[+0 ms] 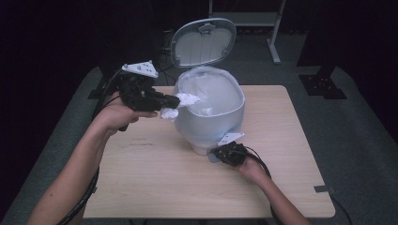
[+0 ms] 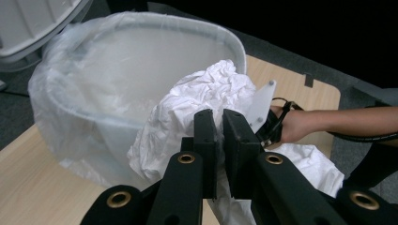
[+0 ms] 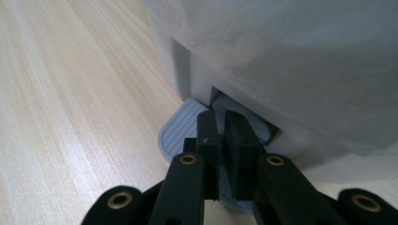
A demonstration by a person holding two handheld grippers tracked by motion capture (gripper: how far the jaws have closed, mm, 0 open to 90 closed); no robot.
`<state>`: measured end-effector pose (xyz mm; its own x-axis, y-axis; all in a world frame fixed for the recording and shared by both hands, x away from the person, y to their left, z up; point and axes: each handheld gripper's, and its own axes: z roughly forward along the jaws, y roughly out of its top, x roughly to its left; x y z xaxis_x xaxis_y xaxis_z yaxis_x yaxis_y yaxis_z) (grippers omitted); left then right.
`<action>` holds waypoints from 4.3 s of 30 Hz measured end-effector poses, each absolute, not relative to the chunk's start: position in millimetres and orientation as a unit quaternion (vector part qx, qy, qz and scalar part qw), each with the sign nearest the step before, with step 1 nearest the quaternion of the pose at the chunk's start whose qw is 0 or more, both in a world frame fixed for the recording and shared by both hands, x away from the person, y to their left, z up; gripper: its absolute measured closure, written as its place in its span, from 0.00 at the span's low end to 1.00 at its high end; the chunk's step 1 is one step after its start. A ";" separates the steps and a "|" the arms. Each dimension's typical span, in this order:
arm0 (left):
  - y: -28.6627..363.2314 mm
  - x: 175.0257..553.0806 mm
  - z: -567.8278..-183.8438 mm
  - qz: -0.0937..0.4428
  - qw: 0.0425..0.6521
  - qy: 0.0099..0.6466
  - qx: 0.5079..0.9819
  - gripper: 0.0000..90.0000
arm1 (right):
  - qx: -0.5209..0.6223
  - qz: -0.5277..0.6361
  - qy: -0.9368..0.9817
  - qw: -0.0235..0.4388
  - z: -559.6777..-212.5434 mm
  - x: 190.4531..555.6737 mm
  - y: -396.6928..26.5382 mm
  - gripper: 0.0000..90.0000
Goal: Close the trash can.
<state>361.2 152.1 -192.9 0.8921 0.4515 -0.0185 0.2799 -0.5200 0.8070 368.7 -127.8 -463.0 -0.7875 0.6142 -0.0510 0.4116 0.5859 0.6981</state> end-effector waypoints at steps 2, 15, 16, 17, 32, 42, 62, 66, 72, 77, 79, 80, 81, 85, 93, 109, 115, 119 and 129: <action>148.2 363.3 -190.4 0.098 0.444 0.210 0.866 0.94 | 0.291 0.349 0.879 0.145 -463.0 368.8 -127.7 0.94; 135.5 375.9 -183.0 0.098 0.440 0.212 0.867 0.94 | 0.291 0.349 0.879 0.144 -463.1 369.0 -128.2 0.93; 134.4 376.9 -183.1 0.097 0.439 0.212 0.868 0.94 | 0.291 0.350 0.879 0.143 -463.1 369.1 -128.1 0.94; 133.2 378.2 -182.9 0.097 0.437 0.212 0.868 0.94 | 0.290 0.350 0.879 0.143 -463.0 369.2 -128.3 0.93; 116.3 393.8 -181.3 0.097 0.433 0.218 0.869 0.94 | 0.290 0.350 0.880 0.142 -462.9 369.4 -128.2 0.94; 103.9 407.8 -188.5 0.100 0.426 0.226 0.870 0.93 | 0.290 0.351 0.879 0.139 -463.1 369.8 -128.9 0.93; 83.1 436.8 -207.4 0.096 0.412 0.245 0.873 0.94 | 0.291 0.351 0.879 0.139 -463.0 369.9 -129.1 0.93; 80.0 441.2 -210.4 0.097 0.410 0.247 0.873 0.94 | 0.291 0.353 0.878 0.138 -463.4 370.0 -129.5 0.93; 75.7 444.0 -213.9 0.101 0.403 0.244 0.876 0.94 | 0.292 0.353 0.878 0.137 -463.4 370.1 -129.9 0.94; 72.3 447.7 -216.6 0.103 0.401 0.243 0.877 0.94 | 0.292 0.350 0.879 0.136 -462.8 370.4 -129.0 0.93; 71.0 450.2 -217.3 0.105 0.397 0.244 0.879 0.94 | 0.291 0.350 0.880 0.135 -462.6 370.7 -128.9 0.93; 70.6 450.6 -217.5 0.107 0.396 0.245 0.878 0.94 | 0.291 0.351 0.880 0.135 -462.9 370.7 -128.8 0.93; 70.6 450.6 -217.5 0.107 0.396 0.245 0.878 0.94 | 0.291 0.351 0.879 0.135 -462.9 370.7 -128.8 0.93; 66.1 450.7 -221.4 0.111 0.387 0.240 0.883 0.93 | 0.292 0.351 0.879 0.135 -462.8 370.6 -128.6 0.93; 69.7 444.1 -219.5 0.109 0.404 0.241 0.876 0.72 | 0.293 0.352 0.878 0.134 -463.0 370.5 -128.8 0.93; 101.0 417.4 -211.8 0.115 0.442 0.233 0.858 0.51 | 0.293 0.349 0.879 0.140 -462.5 369.5 -128.2 0.93; 115.5 410.6 -211.1 0.116 0.451 0.239 0.852 0.46 | 0.295 0.350 0.877 0.142 -462.8 368.8 -128.7 0.93; 124.8 404.8 -212.6 0.119 0.453 0.240 0.851 0.43 | 0.296 0.352 0.876 0.144 -463.2 368.3 -128.7 0.93; 145.8 391.0 -223.8 0.122 0.468 0.247 0.840 0.41 | 0.297 0.350 0.875 0.154 -463.3 367.0 -128.6 0.89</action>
<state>391.0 145.8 -223.8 0.8482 0.5290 -0.0268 0.3013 -0.4403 0.8458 367.0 -128.6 -463.3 -0.7761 0.6276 -0.0619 0.4114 0.5782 0.7046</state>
